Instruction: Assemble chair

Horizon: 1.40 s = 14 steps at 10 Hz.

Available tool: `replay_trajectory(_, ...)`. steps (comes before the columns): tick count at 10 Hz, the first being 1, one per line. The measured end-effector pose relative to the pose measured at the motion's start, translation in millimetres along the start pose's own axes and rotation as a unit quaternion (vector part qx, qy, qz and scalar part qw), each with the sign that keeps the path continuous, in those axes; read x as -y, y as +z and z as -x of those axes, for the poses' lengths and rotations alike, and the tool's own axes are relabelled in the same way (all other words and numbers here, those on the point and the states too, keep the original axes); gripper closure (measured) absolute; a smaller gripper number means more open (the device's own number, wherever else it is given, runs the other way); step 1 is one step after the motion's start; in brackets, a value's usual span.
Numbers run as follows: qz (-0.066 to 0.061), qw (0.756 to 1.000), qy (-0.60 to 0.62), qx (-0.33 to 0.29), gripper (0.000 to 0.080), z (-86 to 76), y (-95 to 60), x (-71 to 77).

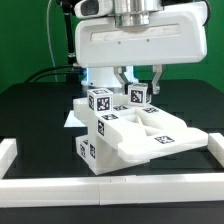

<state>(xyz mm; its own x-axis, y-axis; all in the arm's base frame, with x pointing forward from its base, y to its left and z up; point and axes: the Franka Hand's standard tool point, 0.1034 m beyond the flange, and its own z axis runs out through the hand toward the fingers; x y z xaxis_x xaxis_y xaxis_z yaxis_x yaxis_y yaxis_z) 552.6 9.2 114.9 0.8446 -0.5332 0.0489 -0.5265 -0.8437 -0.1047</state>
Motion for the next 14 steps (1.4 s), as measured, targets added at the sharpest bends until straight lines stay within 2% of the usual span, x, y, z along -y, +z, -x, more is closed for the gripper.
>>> replay_trajectory(1,-0.001,0.999,0.045,0.000,0.0515,0.0,0.2,-0.2)
replay_trajectory(3,-0.004,0.980,0.197,0.003,0.0515,-0.2,0.5,-2.5)
replay_trajectory(8,-0.025,0.888,0.459,0.015,0.0515,-0.6,0.3,0.2)
replay_trajectory(9,-0.027,0.872,0.489,0.012,0.0515,-1.3,0.3,1.2)
replay_trajectory(10,-0.029,0.866,0.500,0.010,0.0515,-1.1,0.5,2.4)
replay_trajectory(12,-0.026,0.887,0.461,0.009,0.0491,0.1,0.7,3.7)
replay_trajectory(13,-0.022,0.906,0.422,0.008,0.0317,2.2,0.7,7.2)
replay_trajectory(14,-0.019,0.932,0.361,0.009,0.0317,3.1,0.2,8.8)
